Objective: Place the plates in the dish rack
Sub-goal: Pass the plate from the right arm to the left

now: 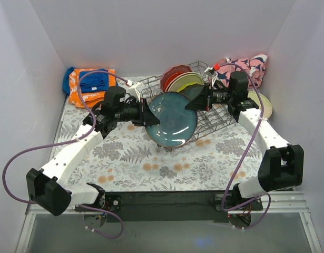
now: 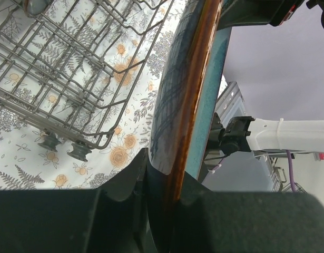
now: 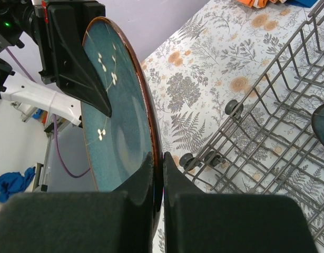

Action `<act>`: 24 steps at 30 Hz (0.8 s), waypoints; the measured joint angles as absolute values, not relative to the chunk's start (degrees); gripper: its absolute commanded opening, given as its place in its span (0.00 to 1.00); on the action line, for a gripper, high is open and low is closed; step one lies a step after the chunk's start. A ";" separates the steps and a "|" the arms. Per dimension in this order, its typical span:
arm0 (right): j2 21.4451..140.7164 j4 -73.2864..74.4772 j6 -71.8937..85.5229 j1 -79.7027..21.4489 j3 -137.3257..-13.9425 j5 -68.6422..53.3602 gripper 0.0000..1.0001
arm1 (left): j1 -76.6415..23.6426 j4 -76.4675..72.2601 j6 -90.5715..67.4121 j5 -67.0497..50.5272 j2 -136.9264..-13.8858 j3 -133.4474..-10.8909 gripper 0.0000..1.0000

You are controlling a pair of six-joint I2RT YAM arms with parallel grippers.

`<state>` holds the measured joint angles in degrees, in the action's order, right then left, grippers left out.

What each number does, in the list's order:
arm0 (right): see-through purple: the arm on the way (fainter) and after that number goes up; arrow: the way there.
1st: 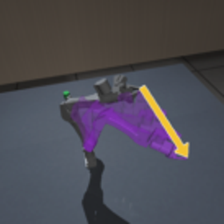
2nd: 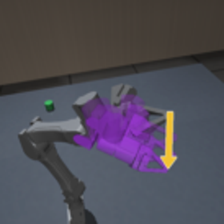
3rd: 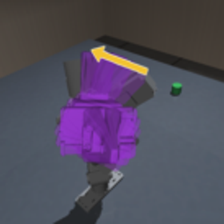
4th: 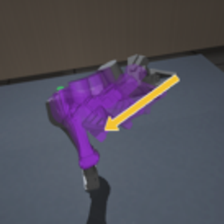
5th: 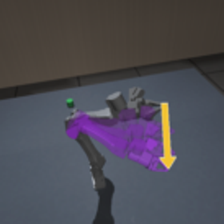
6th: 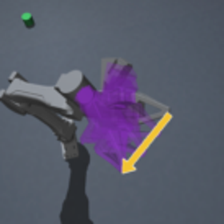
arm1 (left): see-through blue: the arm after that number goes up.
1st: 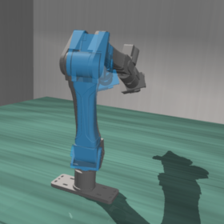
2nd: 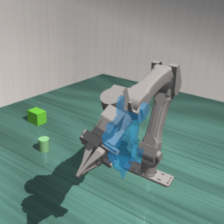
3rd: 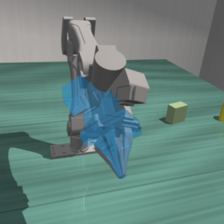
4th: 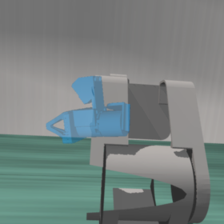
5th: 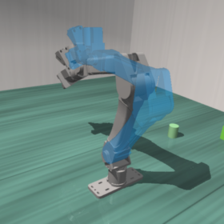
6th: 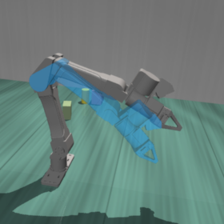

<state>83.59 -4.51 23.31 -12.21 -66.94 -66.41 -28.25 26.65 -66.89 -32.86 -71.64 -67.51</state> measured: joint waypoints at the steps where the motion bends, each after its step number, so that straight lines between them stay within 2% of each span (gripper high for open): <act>1: 83.42 -4.51 23.18 -12.16 -66.74 -66.43 0.01 | -28.38 26.87 -66.92 -32.58 -71.64 -67.57 0.00; 6: 82.52 -4.51 22.68 -12.05 -66.54 -66.41 0.01 | -28.73 26.74 -67.05 -32.14 -71.13 -67.59 0.00; 8: 82.02 -4.54 22.74 -12.05 -66.43 -66.41 0.04 | -28.88 26.24 -67.48 -32.14 -70.52 -67.26 0.00; 9: 81.52 -4.60 22.76 -12.05 -66.17 -66.37 0.01 | -28.99 25.65 -67.79 -32.14 -69.97 -66.81 0.00; 13: 79.92 -4.49 23.24 -12.10 -65.32 -66.04 0.01 | -29.39 23.88 -69.06 -32.36 -68.53 -65.10 0.00; 14: 79.75 -4.49 23.35 -12.08 -65.14 -65.93 0.01 | -29.39 23.68 -69.30 -32.42 -68.49 -64.97 0.10; 18: 79.42 -4.49 23.51 -12.05 -64.77 -65.49 0.01 | -29.36 23.07 -70.61 -32.34 -68.47 -64.53 0.30; 21: 79.42 -4.51 22.04 -11.79 -64.51 -65.23 0.01 | -28.95 22.33 -72.03 -31.31 -67.88 -64.53 0.37; 24: 79.35 -4.45 21.67 -11.46 -63.86 -64.86 0.01 | -28.53 22.17 -72.84 -30.35 -66.59 -64.53 0.38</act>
